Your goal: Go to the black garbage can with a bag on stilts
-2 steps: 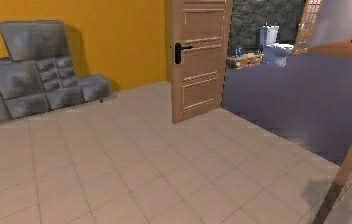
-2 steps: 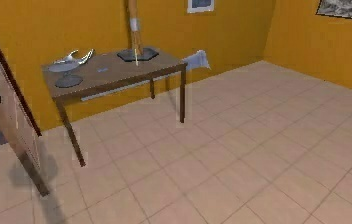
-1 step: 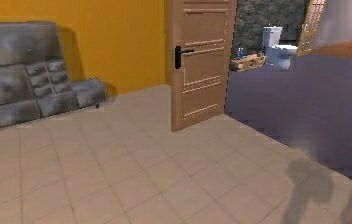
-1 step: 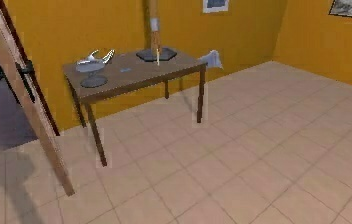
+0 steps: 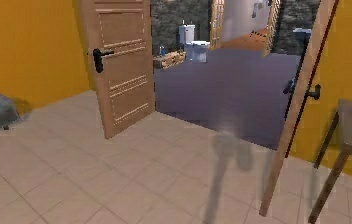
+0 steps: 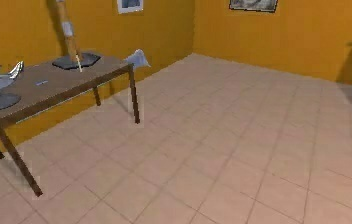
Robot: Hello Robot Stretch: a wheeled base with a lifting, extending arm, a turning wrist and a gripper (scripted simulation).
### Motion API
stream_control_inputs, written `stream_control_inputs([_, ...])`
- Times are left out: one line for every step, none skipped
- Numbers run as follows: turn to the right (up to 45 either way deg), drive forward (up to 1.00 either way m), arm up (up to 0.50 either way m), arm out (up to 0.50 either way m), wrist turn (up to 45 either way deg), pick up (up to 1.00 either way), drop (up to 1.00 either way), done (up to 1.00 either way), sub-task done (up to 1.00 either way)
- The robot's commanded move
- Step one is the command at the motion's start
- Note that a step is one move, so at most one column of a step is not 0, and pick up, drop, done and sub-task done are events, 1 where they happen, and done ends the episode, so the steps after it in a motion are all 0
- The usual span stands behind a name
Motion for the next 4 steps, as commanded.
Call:
stream_control_inputs([0.0,1.00,0.00,0.00,0.0,0.00,0.00,0.00,0.00])
stream_control_inputs([12.0,0.00,0.00,0.00,0.0,0.00,0.00,0.00,0.00])
stream_control_inputs([0.0,0.20,0.00,0.00,0.0,0.00,0.00,0.00,0.00])
stream_control_inputs([21.0,0.00,0.00,0.00,0.0,0.00,0.00,0.00,0.00])
